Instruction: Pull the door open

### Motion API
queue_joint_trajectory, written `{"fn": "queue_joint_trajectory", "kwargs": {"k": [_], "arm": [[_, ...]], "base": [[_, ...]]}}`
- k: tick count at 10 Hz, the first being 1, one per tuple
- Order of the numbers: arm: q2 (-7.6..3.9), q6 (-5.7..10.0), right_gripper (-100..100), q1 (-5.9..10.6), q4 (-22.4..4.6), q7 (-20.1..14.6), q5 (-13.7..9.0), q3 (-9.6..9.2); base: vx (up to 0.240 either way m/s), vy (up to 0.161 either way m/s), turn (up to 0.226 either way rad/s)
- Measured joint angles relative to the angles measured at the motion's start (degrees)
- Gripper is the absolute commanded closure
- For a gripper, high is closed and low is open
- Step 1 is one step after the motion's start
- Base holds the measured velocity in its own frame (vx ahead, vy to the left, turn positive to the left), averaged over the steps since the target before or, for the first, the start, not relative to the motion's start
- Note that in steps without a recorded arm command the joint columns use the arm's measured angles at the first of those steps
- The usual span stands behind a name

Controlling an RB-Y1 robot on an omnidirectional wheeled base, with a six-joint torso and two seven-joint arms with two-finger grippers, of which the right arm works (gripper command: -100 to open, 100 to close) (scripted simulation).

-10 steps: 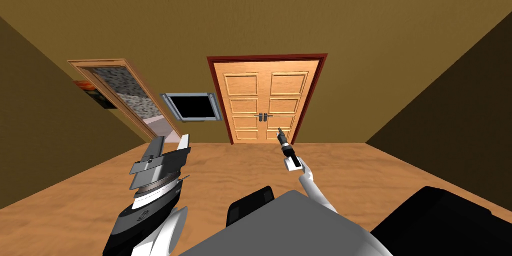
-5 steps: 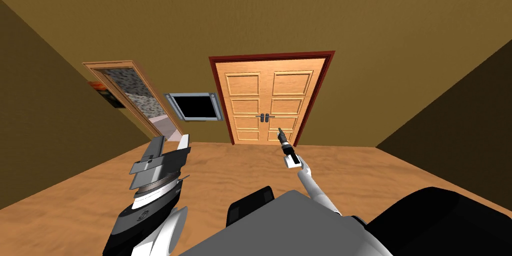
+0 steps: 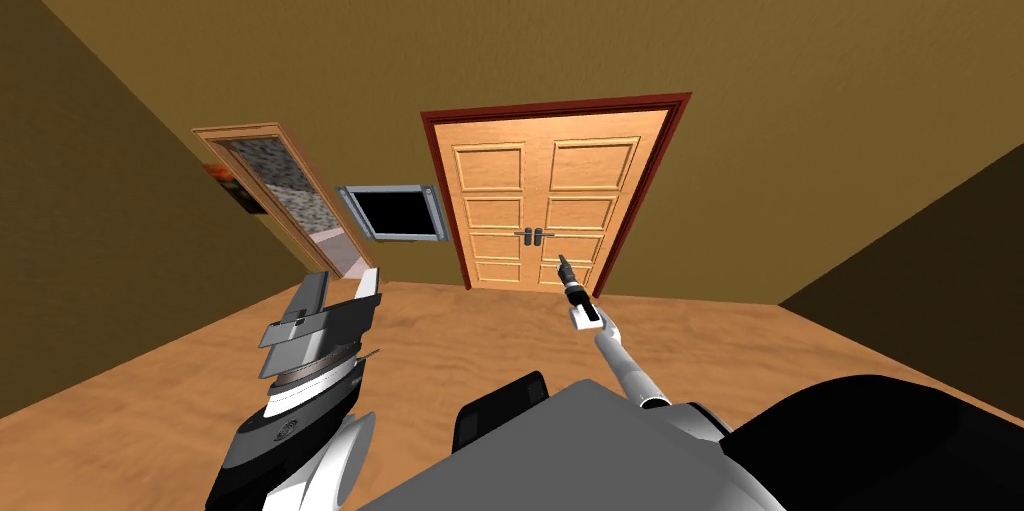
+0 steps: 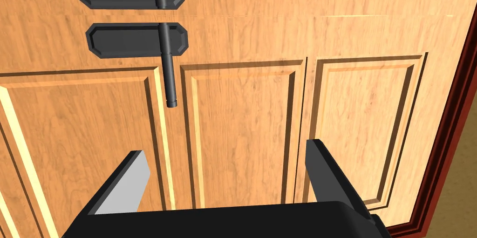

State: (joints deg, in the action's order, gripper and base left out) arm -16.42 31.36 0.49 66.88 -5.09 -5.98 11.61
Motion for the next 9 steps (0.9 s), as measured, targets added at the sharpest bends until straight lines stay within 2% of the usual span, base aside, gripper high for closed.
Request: {"fn": "queue_joint_trajectory", "kwargs": {"k": [1, 3, 9], "arm": [[-0.19, -0.02, -100, 0.41, -1.0, 0.0, -0.2, 0.12], [-1.19, 0.17, -100, 2.60, -4.6, -0.1, -1.0, 0.59], [-3.58, 0.38, -100, 7.03, -13.2, -0.5, -2.9, 1.72]], "base": [[0.051, -0.016, 0.060], [0.070, -0.024, 0.065], [0.061, -0.025, 0.057]]}}
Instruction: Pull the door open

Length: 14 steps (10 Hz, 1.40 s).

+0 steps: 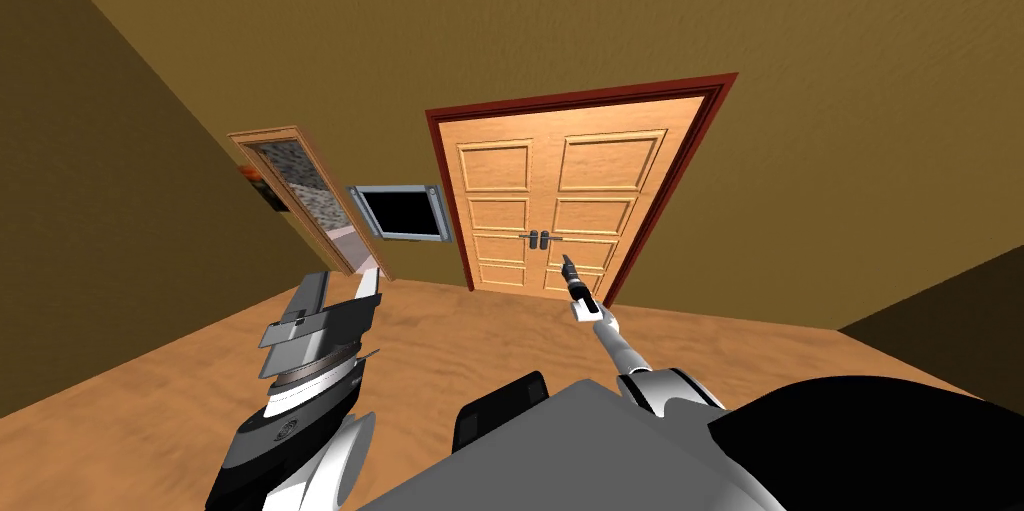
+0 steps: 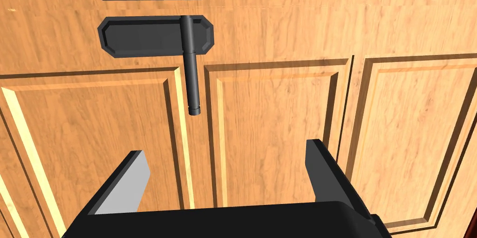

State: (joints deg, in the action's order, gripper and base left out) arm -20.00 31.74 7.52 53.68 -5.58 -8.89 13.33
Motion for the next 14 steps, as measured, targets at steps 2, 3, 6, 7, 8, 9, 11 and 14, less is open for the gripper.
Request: {"fn": "queue_joint_trajectory", "kwargs": {"k": [2, 3, 6, 7, 8, 9, 11, 14], "arm": [[-0.62, 0.39, -100, 1.45, -3.1, -0.1, -0.5, 0.28], [-1.21, 0.66, -100, 2.31, -5.0, -0.3, -0.9, 0.46], [-3.01, 0.54, -100, 5.51, -10.8, -0.7, -2.2, 1.20], [-3.44, 0.74, -100, 6.51, -12.8, -0.7, -2.6, 1.41], [-3.56, 0.50, -100, 6.81, -13.5, -0.6, -3.0, 1.77], [-3.83, 0.53, -100, 7.40, -14.6, -0.6, -3.1, 1.84], [-4.75, 0.97, -100, 9.11, -18.0, -0.8, -3.7, 2.08], [-5.99, 1.65, -100, 11.73, -23.1, -1.2, -4.5, 2.48]], "base": [[0.065, -0.020, 0.063], [0.085, -0.015, 0.086], [0.084, -0.036, 0.079], [0.085, -0.043, 0.067], [0.053, -0.030, 0.017], [0.044, -0.023, 0.037], [0.064, -0.032, 0.063], [0.070, -0.033, 0.058]]}}
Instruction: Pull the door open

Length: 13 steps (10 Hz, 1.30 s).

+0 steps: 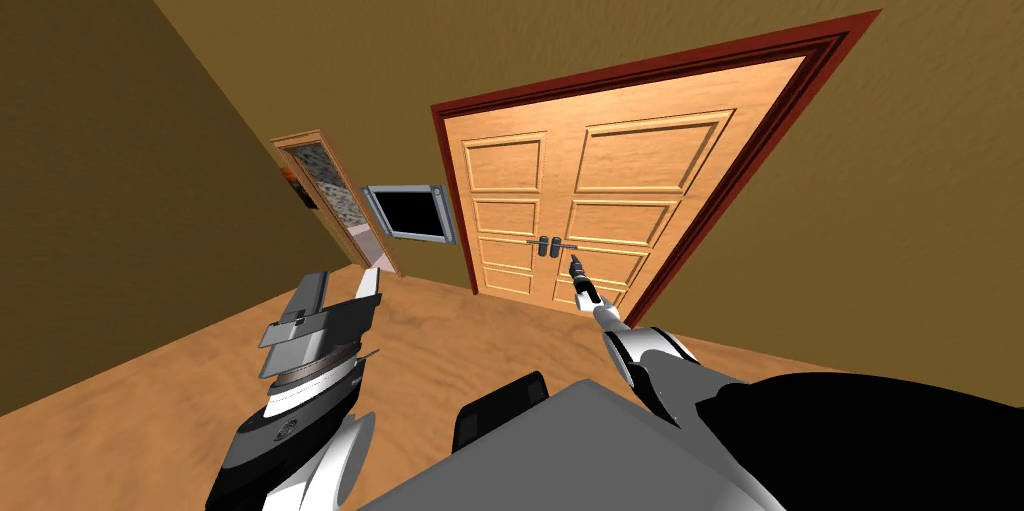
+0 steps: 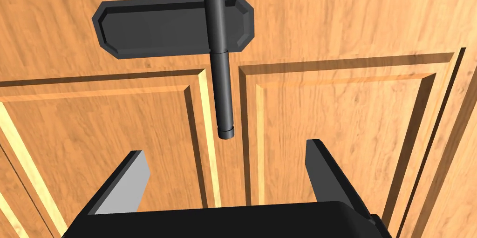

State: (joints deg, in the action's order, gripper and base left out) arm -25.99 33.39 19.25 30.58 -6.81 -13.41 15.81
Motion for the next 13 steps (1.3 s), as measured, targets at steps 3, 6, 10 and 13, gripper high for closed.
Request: {"fn": "queue_joint_trajectory", "kwargs": {"k": [3, 6, 10, 13], "arm": [[-1.32, -0.36, -100, 2.38, -4.2, -0.1, -1.2, 0.83], [-2.30, 0.08, -100, 3.21, -6.8, -0.4, -1.5, 0.96], [-3.25, -0.28, -100, 2.23, -6.9, 0.1, -2.0, 2.12], [-3.08, -0.89, -100, 1.81, -6.0, 0.5, -2.1, 2.48]], "base": [[0.086, -0.040, 0.062], [0.057, -0.113, -0.063], [0.116, -0.159, -0.028], [0.190, -0.051, 0.107]]}}
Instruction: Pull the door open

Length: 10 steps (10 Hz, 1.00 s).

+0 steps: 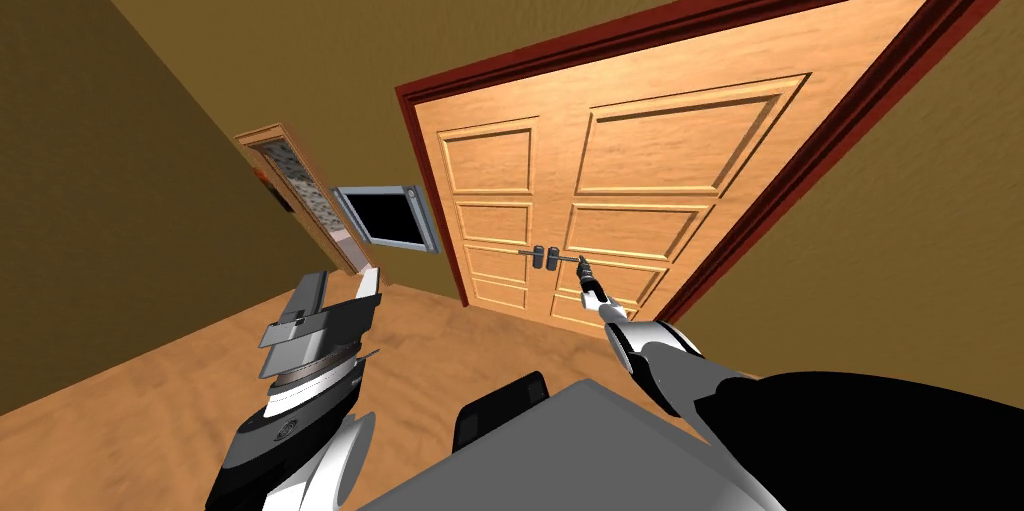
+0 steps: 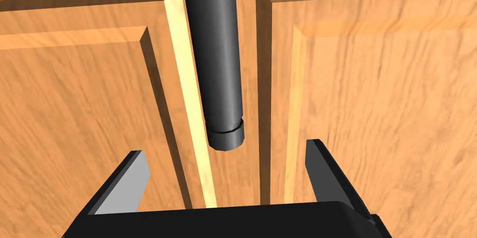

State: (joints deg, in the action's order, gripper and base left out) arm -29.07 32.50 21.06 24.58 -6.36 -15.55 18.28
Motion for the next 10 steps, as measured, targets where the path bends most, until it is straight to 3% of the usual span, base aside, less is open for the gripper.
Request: {"fn": "queue_joint_trajectory", "kwargs": {"k": [2, 3, 8, 10], "arm": [[0.76, 0.18, -100, 0.83, 0.0, 0.0, 0.2, -0.53], [0.79, 0.33, 100, 0.94, -0.1, -0.1, 0.3, -0.60], [1.04, 0.13, 100, 0.97, 0.0, 0.0, 0.3, -0.70], [1.04, 0.16, 100, 1.08, 0.1, -0.2, 0.4, -0.89]], "base": [[0.138, 0.079, 0.073], [-0.005, -0.007, -0.009], [-0.015, -0.007, 0.010], [-0.126, -0.069, 0.008]]}}
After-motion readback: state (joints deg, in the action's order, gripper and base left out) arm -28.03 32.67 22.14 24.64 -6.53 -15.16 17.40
